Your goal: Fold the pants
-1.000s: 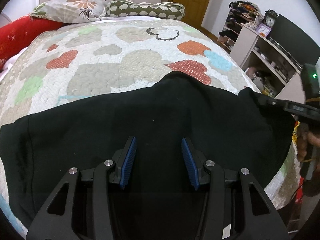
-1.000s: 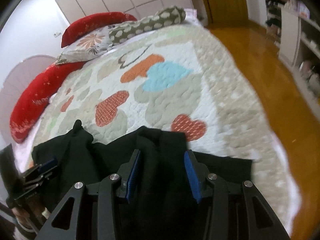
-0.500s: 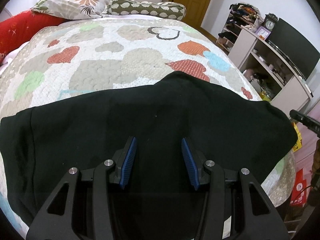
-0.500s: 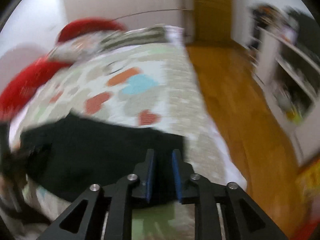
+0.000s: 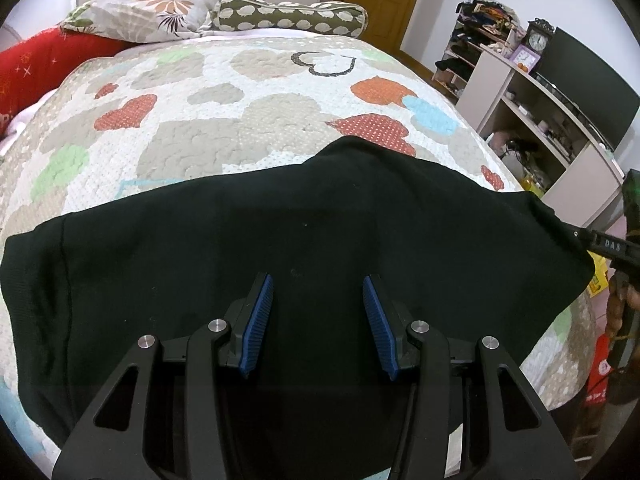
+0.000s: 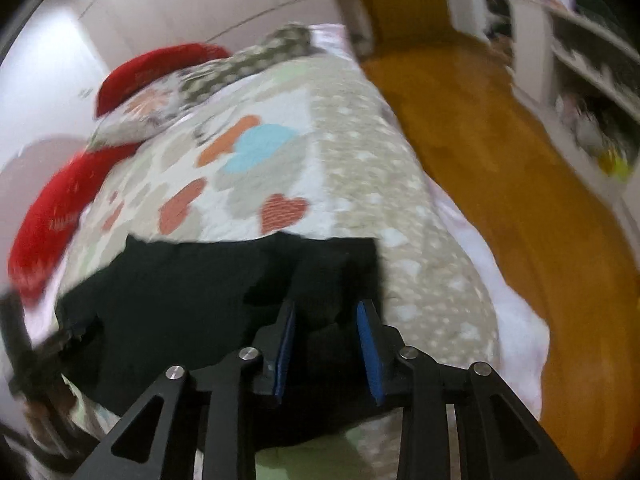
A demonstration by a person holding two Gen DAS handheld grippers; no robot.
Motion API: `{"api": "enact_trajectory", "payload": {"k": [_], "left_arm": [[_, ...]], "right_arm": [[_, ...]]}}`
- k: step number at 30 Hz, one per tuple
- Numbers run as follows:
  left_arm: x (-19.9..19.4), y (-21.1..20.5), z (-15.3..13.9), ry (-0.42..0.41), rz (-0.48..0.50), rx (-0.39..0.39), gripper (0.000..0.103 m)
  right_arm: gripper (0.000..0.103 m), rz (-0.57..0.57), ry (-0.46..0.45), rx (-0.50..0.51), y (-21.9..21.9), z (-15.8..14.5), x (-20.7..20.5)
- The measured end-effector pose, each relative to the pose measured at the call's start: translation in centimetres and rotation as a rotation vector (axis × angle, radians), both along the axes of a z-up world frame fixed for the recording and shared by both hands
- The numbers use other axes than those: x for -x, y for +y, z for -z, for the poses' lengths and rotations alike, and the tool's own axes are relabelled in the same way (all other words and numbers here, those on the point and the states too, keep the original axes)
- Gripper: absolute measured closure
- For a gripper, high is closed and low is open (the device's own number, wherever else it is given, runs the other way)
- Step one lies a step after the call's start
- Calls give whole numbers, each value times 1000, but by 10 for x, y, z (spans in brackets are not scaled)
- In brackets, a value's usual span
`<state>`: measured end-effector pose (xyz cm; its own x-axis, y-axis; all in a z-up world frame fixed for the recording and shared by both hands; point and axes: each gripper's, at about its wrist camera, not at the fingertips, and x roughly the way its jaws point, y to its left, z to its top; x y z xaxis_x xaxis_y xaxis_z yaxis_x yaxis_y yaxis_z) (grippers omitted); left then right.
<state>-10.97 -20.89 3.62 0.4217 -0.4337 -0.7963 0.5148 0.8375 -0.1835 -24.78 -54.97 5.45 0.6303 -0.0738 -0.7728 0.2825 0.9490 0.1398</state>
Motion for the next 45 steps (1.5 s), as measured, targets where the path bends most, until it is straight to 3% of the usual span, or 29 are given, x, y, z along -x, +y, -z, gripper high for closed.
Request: {"api": "enact_trajectory", "payload": {"k": [3, 6, 8, 11, 14, 17, 20, 27, 31, 34, 41, 45], "left_arm": [[-1, -1, 0, 4, -9, 1, 57], [-1, -3, -1, 4, -14, 17, 57], [1, -6, -2, 1, -6, 15, 57], [7, -8, -7, -21, 14, 6, 57], [11, -11, -13, -32, 36, 17, 57], [16, -17, -17, -45, 55, 19, 57], [17, -22, -16, -41, 67, 17, 57], [21, -33, -6, -24, 100, 3, 57], [23, -34, -5, -17, 108, 9, 57], [24, -35, -6, -12, 107, 16, 57], [30, -44, -13, -22, 144, 23, 57], [32, -56, -16, -19, 182, 24, 57]], "right_arm": [[92, -3, 1, 216, 20, -13, 4], [93, 46, 39, 328, 13, -12, 1], [93, 68, 48, 234, -4, -5, -1], [91, 92, -29, 71, -20, -10, 7], [87, 116, -26, 110, -18, -15, 6], [87, 65, -34, 97, -7, -15, 1], [87, 49, -30, 153, 5, -13, -5], [87, 119, 88, 312, -9, 17, -19], [87, 124, 52, 240, -21, 9, -7], [87, 134, 56, 289, -16, -3, 1], [85, 94, 6, 296, 5, -33, 17], [76, 51, -54, 230, 14, -43, 28]]}}
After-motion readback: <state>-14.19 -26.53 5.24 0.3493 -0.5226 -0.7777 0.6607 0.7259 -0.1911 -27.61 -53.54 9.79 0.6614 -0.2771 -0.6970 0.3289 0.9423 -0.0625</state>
